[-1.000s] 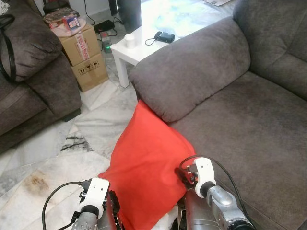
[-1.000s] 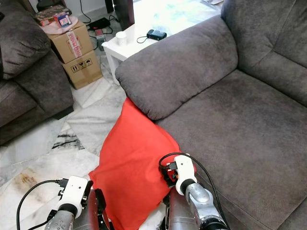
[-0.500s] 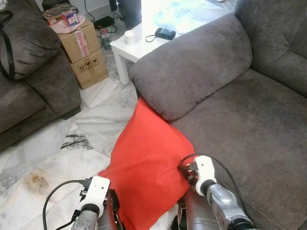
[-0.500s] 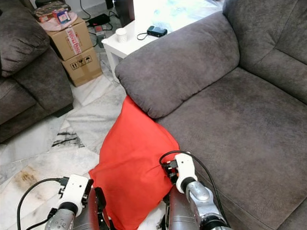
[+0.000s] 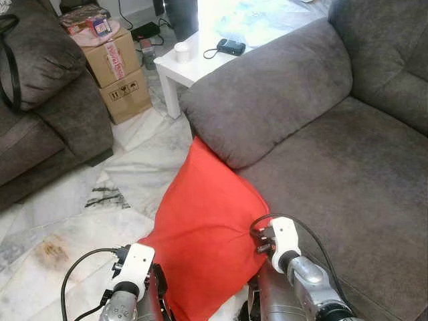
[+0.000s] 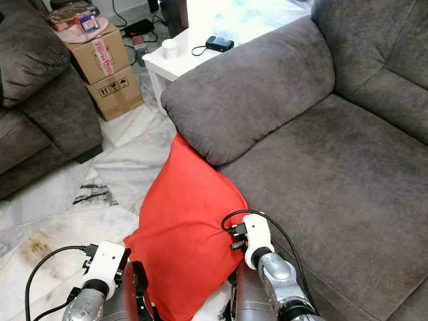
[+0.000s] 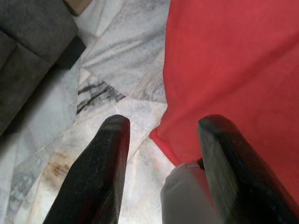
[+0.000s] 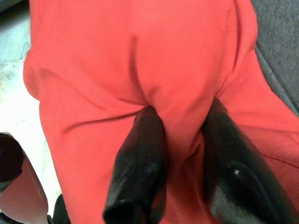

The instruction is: Move the pillow to the sofa from floor

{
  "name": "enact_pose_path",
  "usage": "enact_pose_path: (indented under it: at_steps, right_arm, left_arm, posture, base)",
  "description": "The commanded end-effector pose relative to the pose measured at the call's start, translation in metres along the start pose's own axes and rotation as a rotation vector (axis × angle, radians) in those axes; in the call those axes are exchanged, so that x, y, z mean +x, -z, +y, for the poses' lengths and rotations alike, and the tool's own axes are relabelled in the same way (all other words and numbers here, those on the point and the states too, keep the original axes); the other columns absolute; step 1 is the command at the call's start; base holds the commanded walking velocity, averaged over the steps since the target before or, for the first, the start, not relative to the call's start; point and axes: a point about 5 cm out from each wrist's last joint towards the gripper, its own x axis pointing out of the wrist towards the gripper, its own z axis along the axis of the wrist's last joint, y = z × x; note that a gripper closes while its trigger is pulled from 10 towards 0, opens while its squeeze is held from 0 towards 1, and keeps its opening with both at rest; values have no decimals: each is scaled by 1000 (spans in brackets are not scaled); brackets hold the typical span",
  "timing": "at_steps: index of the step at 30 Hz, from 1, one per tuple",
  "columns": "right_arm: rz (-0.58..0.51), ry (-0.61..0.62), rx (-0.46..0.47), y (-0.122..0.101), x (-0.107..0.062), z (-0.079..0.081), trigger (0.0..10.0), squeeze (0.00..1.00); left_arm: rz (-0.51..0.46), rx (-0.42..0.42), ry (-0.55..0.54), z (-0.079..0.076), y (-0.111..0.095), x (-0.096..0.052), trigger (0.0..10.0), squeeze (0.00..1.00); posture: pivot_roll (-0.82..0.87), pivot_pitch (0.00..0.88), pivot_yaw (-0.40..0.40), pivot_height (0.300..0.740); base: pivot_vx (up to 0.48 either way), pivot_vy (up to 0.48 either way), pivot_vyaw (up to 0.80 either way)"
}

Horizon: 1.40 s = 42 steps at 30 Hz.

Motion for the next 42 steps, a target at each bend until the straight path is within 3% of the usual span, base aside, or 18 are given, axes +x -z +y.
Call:
enact_pose_path:
  at_steps: [1, 16, 25, 27, 30, 38, 39, 42]
  right_arm:
    - [30, -7, 12, 8, -1, 4, 0, 0]
    - [-21, 28, 40, 0, 2, 4, 0, 0]
    - [-238, 66, 99, -22, -4, -6, 0, 0]
    - [-313, 82, 135, -32, -8, -14, 0, 0]
    - [-396, 79, 145, -39, -13, -13, 0, 0]
    - [-467, 102, 155, -48, -23, -8, 0, 0]
    - [-499, 100, 151, -56, -29, -5, 10000, 0]
    - [-552, 118, 150, -69, -36, -4, 10000, 0]
  left_arm:
    - [30, 7, 5, 1, 7, -2, 10000, 0]
    - [5, 23, 2, 8, 1, 8, 10000, 0]
    - [-47, 25, -16, 16, -10, 15, 10000, 0]
    - [-74, 17, -23, 19, -15, 17, 10000, 0]
    - [-108, -7, -25, 20, -22, 16, 10000, 0]
    - [-181, -64, -46, 24, -36, 16, 10000, 0]
    - [-222, -113, -41, 26, -47, 16, 10000, 0]
    - [-283, -178, -40, 30, -62, 16, 10000, 0]
  posture:
    - [-38, 202, 15, 580]
    - [-30, 147, 42, 580]
    - [-37, 92, 68, 580]
    - [-39, 77, 72, 580]
    - [-35, 52, 82, 580]
    - [-29, 24, 93, 580]
    - [-27, 16, 97, 580]
    - [-28, 22, 100, 580]
  base:
    - [0, 0, 0]
    - [0, 0, 0]
    - [0, 0, 0]
    - [0, 0, 0]
    - [0, 0, 0]
    - [0, 0, 0]
    - [0, 0, 0]
    - [0, 0, 0]
